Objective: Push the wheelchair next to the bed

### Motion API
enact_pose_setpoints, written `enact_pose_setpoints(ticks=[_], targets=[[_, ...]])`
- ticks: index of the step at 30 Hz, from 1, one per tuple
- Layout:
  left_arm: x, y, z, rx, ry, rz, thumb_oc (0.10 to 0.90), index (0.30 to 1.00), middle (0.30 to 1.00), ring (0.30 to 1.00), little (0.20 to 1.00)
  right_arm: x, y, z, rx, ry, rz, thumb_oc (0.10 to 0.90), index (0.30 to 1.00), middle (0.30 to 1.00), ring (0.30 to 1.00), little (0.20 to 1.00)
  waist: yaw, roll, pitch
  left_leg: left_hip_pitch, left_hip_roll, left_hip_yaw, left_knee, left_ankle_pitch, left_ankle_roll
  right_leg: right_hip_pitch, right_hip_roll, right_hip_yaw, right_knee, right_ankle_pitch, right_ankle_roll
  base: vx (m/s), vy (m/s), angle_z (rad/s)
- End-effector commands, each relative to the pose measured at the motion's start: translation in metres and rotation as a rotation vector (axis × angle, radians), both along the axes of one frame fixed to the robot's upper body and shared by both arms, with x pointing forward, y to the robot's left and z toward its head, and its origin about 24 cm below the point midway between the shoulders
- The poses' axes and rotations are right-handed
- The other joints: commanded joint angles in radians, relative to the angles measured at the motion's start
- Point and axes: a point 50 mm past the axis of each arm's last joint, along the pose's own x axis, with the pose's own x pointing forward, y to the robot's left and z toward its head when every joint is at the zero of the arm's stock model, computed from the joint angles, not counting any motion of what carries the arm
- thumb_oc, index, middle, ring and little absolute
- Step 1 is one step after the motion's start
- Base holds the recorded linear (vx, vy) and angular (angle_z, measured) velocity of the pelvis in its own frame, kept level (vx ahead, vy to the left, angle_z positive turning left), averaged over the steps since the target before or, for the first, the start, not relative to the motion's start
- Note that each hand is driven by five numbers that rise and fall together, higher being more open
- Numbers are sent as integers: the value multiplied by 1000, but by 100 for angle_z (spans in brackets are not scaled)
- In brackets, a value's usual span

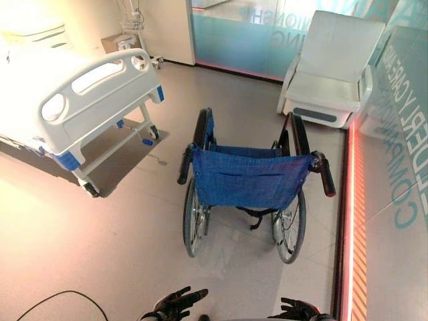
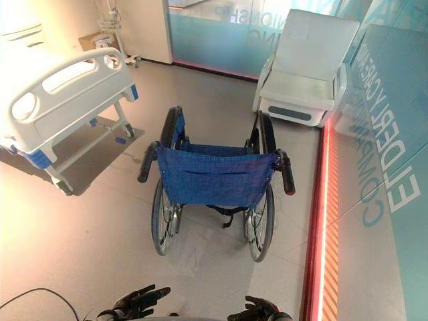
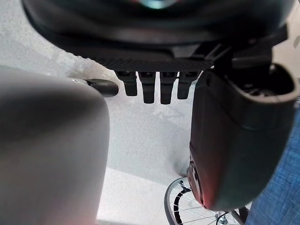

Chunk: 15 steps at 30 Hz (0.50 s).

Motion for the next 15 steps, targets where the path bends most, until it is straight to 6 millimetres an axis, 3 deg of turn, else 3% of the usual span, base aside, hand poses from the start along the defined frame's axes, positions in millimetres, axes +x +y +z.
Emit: enact_pose_setpoints(ticks=[1, 15], targets=[[24, -17, 4, -54, -79, -15, 800, 900, 900, 900, 900, 20, -7, 6, -61, -57, 47, 800, 900, 900, 900, 900, -8, 17, -13, 11, -19, 34, 3, -39, -9, -68, 30, 12, 15, 94, -21, 0, 0, 0], [16, 7, 3, 86, -44, 206, 800, 900, 900, 900, 900, 20, -15, 7, -84, -83, -66, 800, 900, 900, 900, 900, -3, 13, -15, 33, -21, 31, 3, -47, -8, -44, 34, 7, 12, 86, -24, 44, -1, 0]])
